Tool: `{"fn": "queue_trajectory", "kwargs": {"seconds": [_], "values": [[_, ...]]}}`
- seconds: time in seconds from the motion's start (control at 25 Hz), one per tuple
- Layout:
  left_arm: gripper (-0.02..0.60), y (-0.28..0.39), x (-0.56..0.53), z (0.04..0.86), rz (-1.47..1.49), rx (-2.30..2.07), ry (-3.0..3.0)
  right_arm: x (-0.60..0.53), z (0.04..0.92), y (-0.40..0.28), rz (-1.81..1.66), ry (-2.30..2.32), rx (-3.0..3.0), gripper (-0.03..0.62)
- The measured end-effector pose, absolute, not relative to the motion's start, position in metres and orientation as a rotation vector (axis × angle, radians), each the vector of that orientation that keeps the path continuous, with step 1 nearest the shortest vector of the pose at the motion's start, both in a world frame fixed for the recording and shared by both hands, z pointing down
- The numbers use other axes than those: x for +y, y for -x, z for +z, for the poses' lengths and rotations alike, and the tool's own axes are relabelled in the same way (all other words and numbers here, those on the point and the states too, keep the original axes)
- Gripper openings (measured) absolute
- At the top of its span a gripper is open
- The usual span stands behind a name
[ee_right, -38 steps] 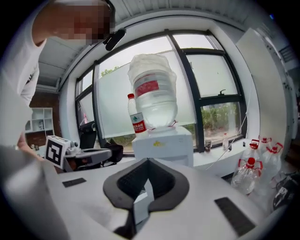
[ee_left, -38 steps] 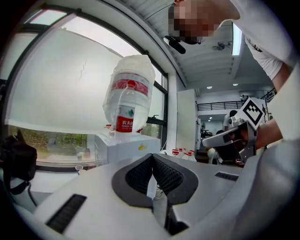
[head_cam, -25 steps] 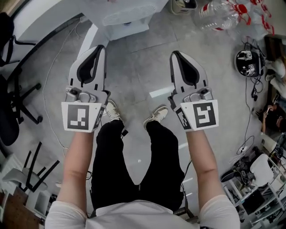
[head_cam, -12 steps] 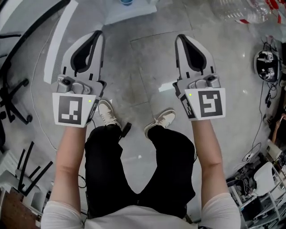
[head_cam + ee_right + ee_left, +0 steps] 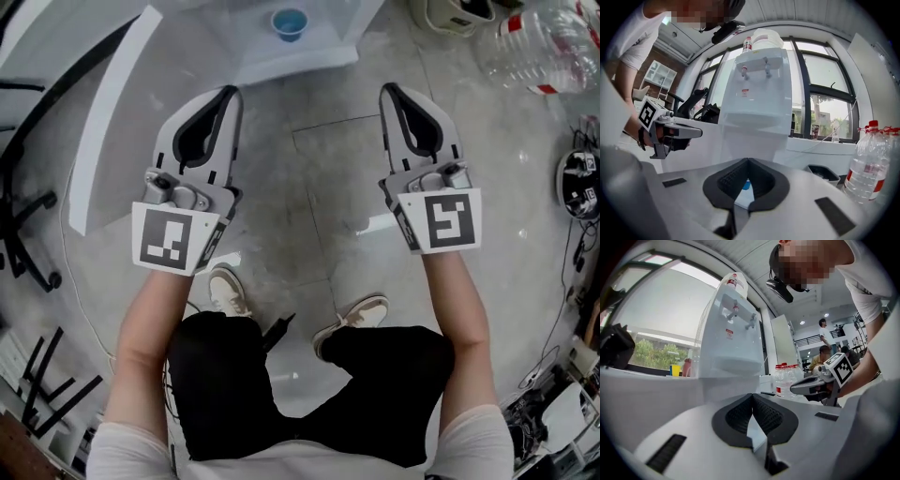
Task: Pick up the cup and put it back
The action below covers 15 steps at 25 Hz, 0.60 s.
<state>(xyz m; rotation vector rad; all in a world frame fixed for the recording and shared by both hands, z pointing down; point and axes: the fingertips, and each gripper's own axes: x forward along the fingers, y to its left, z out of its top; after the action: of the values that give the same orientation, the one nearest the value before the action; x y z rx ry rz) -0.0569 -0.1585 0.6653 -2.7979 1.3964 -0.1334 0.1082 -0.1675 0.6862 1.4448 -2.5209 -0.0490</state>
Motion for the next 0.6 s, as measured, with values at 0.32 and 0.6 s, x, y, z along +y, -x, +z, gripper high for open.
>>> {"fn": "queue_trajectory", "kwargs": {"seconds": [0.32,0.6], "values": [[0.024,0.054,-0.163,0.697,-0.022,1.326,2.794,-0.192,0.724,-0.112,-0.079,-1.379,-2.538,0.02],[0.024,0.053,-0.161,0.699,-0.1,1.344,2.803,-0.199,0.691,-0.117,-0.098,-1.479,-2.614,0.02]]}}
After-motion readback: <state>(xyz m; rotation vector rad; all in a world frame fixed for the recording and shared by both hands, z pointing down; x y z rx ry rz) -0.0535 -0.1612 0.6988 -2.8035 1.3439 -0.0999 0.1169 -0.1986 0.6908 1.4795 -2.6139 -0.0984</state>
